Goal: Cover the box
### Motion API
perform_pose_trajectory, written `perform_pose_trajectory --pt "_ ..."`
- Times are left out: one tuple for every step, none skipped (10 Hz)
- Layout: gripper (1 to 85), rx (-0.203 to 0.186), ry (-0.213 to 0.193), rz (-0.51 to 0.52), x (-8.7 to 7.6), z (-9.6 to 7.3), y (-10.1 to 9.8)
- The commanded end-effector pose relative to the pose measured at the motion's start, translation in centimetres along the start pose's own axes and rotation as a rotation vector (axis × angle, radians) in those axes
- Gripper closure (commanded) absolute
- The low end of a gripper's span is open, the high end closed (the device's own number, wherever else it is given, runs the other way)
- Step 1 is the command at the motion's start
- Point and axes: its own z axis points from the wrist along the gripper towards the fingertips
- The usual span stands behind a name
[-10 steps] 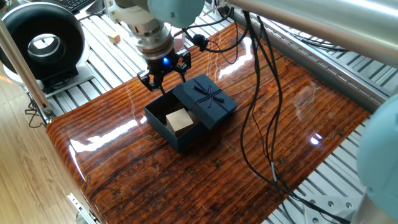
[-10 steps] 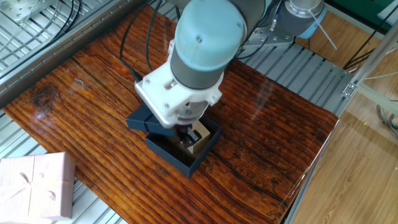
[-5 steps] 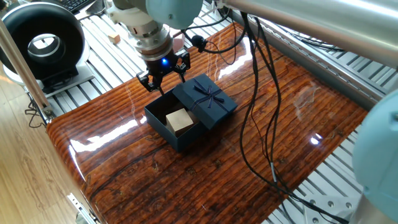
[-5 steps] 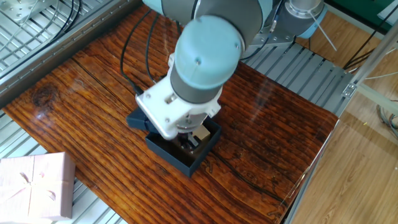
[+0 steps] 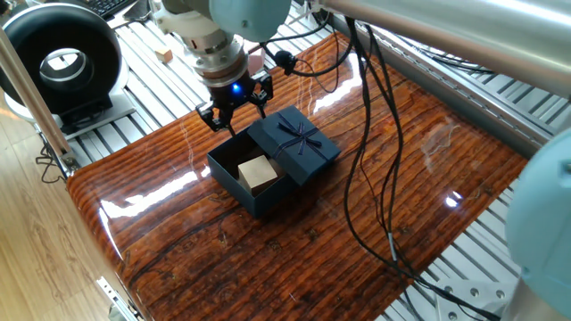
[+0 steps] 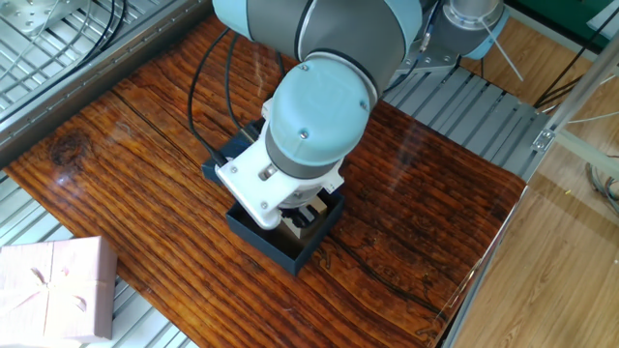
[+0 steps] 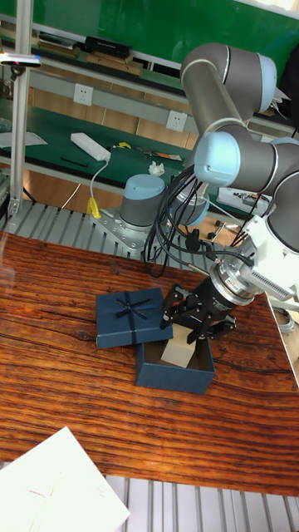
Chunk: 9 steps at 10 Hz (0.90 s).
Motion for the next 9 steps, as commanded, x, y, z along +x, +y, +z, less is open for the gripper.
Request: perform_pose_trajectory --pt "27.3 -0.014 0.016 -0.002 0.3 0.1 0.4" --pt "27.3 -0.007 0.023 0.001 0.5 0.1 0.2" --pt "27.3 -0.005 0.027 -0.004 0.6 0.1 0.1" --pt "27.3 0.002 0.029 -0.012 0.7 0.0 -0.1" --pt "27.7 0.002 0.031 -0.015 0.8 0.0 -0.1" --pt "27.7 0.002 0.031 -0.024 0.8 -0.2 -0.2" --pt "27.7 0.007 0.029 -0.056 0.7 -0.3 -0.5" --pt "27.3 0.011 0.029 -0.072 0.6 -0.5 -1.0" --pt "27.3 0.030 0.031 -0.085 0.6 -0.7 -1.6"
